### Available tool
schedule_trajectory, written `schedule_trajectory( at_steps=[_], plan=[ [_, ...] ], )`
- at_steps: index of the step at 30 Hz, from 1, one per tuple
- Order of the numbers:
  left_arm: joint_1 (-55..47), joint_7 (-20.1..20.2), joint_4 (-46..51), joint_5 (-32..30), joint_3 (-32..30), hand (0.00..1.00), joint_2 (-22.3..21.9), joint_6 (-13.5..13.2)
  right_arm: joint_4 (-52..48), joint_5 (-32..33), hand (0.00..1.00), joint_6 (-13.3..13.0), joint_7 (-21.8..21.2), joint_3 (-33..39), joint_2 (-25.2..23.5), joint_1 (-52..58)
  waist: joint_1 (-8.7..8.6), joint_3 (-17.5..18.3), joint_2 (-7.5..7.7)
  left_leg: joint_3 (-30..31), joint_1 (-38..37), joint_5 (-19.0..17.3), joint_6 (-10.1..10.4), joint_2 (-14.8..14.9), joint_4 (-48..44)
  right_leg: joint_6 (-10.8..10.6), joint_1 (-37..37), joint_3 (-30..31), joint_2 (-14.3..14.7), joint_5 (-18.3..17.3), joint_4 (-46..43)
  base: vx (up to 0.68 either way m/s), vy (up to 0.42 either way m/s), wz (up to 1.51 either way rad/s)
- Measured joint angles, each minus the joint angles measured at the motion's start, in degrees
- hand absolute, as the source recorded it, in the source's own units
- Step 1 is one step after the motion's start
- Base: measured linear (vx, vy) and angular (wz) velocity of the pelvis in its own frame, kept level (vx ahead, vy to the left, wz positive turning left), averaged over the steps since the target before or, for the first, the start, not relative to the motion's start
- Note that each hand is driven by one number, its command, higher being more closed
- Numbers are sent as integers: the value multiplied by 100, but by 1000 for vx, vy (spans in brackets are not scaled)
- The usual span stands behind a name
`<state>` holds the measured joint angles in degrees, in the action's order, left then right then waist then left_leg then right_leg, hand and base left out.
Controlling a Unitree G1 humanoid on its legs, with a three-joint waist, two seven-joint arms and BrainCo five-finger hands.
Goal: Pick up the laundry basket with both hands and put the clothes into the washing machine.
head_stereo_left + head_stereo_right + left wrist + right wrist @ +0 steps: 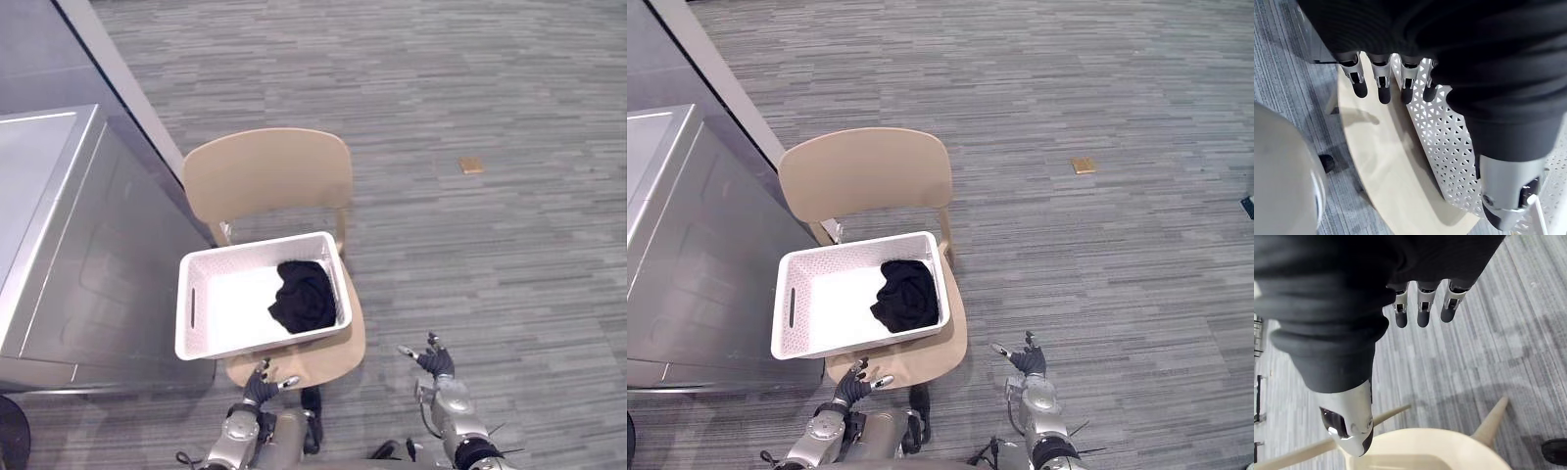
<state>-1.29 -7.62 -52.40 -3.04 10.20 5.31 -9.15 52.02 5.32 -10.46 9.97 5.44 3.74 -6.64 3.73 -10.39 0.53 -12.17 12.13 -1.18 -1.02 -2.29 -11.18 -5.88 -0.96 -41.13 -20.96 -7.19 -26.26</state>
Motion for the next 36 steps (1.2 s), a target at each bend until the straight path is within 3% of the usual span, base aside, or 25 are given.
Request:
schedule_trajectory(
  at_steps=[1,2,3,4,5,7,9,12,16,21,24,26,29,36],
  plan=[
    [-12,-1,1,-5,68,0,88,-3,-268,-138,0,53,42,-130,-6,23,-17,0,4,178,-142,-26,-126,-83,217,103,-259,473,-119,8,-587,-36,83,35],
    [-12,-4,6,-8,69,0,152,-4,-573,-219,0,78,85,-244,-19,25,-51,0,5,295,-198,10,-259,-105,355,241,-494,1162,30,-191,-750,-73,79,45],
    [-7,-8,8,-18,67,0,167,-7,-785,-305,0,76,134,-345,-21,26,-113,-3,7,382,-199,36,-249,-105,408,190,-567,1595,219,-342,-691,-94,26,65],
    [-15,-17,5,-47,49,0,243,-8,-1278,-593,0,59,238,-540,-10,24,-158,-2,10,541,-242,61,-221,-118,517,-5,-653,2487,596,-564,-419,-95,-5,71],
    [-26,-24,6,-49,43,0,282,-18,-1609,-876,0,23,289,-642,14,19,-160,-1,11,665,-278,62,-219,-146,600,-111,-655,2950,825,-634,-129,-54,-29,69],
    [-55,-37,6,-48,34,0,291,-30,-2035,-1290,0,-32,403,-856,94,-25,-159,20,56,771,-282,118,-134,-216,708,-117,-636,3369,1007,-616,369,-33,-63,71],
    [-112,-65,-3,-52,19,0,318,-75,-2307,-1820,0,-27,407,-1137,156,-113,-154,34,201,783,-189,158,-77,-345,697,-99,-633,3371,965,-500,804,-49,-131,81],
    [-238,-138,3,-64,-276,0,182,-188,-2660,-2424,0,-33,282,-1802,335,-310,-68,80,100,820,-179,357,51,-144,973,5,-573,3284,1204,-333,1198,-8,-125,21],
    [-255,-124,-45,-155,-422,0,176,-239,-2663,-2750,0,-72,12,-2366,368,-605,15,93,79,899,-306,714,98,37,1243,64,-276,3180,1452,-91,1717,47,-119,-3],
    [-240,-124,-121,-163,-542,0,159,-248,-1763,-2900,0,-146,-202,-3022,660,-1380,45,89,51,1109,-415,969,5,4,1516,112,-94,2957,1487,-19,1909,111,-54,25],
    [-217,-121,-119,-163,-567,0,139,-250,-1114,-3025,0,-159,-263,-3138,815,-1874,71,-4,-89,1395,-403,1012,-38,-65,1527,122,35,2745,1499,-13,1966,86,-47,48],
    [-164,-124,-98,-158,-612,0,110,-258,-579,-3195,0,-151,-249,-3137,985,-2300,215,-156,-288,1554,-355,1027,-24,-94,1524,123,61,2631,1502,-14,1964,30,-25,38],
    [-47,-126,-91,-152,-650,0,119,-269,-143,-3298,0,-60,-180,-3117,1128,-2831,285,-437,-433,1793,-84,1134,40,-104,1512,154,-106,2379,1506,-32,1951,-21,-32,41],
    [303,-136,-16,90,-747,0,162,-267,863,-3415,0,170,3,-3132,1577,-3871,528,-1177,-519,2284,532,1346,165,-66,1512,321,-716,2025,1562,-233,1500,-59,-45,37]
  ],
)
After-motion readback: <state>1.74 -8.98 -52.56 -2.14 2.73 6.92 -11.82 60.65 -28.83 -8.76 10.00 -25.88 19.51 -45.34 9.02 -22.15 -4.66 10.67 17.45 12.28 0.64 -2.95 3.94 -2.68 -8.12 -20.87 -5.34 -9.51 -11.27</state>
